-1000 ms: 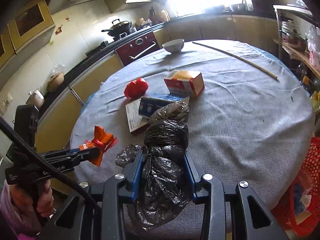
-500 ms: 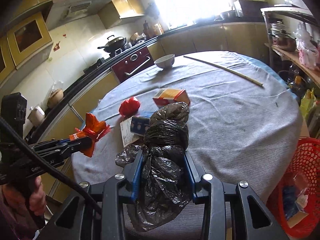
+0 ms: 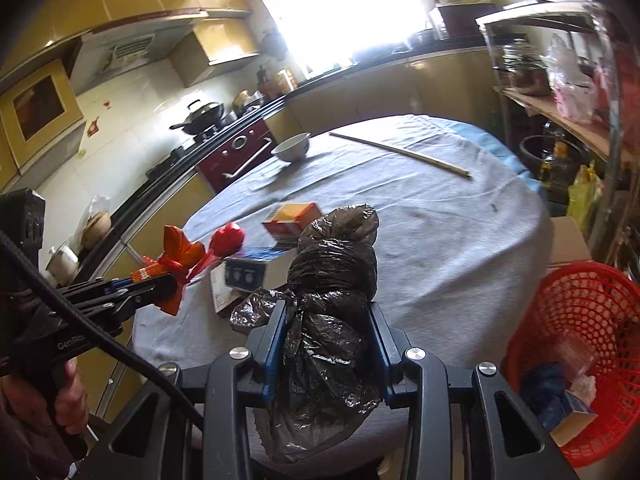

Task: Collect trash
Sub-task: 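Lift both held items and carry them toward the red basket, then open both tools over the red basket to drop the items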

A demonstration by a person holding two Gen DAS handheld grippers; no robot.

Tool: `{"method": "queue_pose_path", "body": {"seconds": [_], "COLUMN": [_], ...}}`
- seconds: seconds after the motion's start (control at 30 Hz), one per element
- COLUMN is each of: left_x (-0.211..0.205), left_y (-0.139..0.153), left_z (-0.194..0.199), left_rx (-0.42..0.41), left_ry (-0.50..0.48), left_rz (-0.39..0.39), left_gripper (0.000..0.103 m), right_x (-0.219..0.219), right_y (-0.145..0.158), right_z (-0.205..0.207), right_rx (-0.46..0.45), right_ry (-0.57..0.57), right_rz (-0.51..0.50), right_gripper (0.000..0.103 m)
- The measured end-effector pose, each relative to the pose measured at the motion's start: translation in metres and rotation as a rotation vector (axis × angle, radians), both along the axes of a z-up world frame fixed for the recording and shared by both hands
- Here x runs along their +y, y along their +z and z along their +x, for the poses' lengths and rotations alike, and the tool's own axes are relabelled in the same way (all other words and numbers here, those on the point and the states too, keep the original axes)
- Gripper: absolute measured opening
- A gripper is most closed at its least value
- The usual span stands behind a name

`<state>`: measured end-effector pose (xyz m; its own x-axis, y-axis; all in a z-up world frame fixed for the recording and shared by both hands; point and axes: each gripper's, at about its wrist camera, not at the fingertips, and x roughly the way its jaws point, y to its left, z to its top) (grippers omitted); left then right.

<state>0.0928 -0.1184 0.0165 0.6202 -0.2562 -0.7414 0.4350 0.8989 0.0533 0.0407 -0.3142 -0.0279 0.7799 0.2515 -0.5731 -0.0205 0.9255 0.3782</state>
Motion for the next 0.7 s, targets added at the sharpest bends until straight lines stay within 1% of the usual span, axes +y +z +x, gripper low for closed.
{"method": "queue_pose_path", "body": {"seconds": [0.43, 0.7], "left_x": [-0.055, -0.093], "left_y": [-0.007, -0.011], "left_z": [-0.004, -0.007], "left_rx": [-0.010, -0.016], "left_ry": [-0.124, -0.216], "left_rz": [0.051, 0.066], "left_gripper": [0.021, 0.021], "right_x": [-0.064, -0.104], "right_y": [-0.005, -0.004], "right_z": [-0.027, -0.044], "right_rx": [0.011, 0.011], "right_ry": [-0.159, -0.258], "right_rz": [0.035, 0.034], "right_gripper": [0.040, 0.040]}}
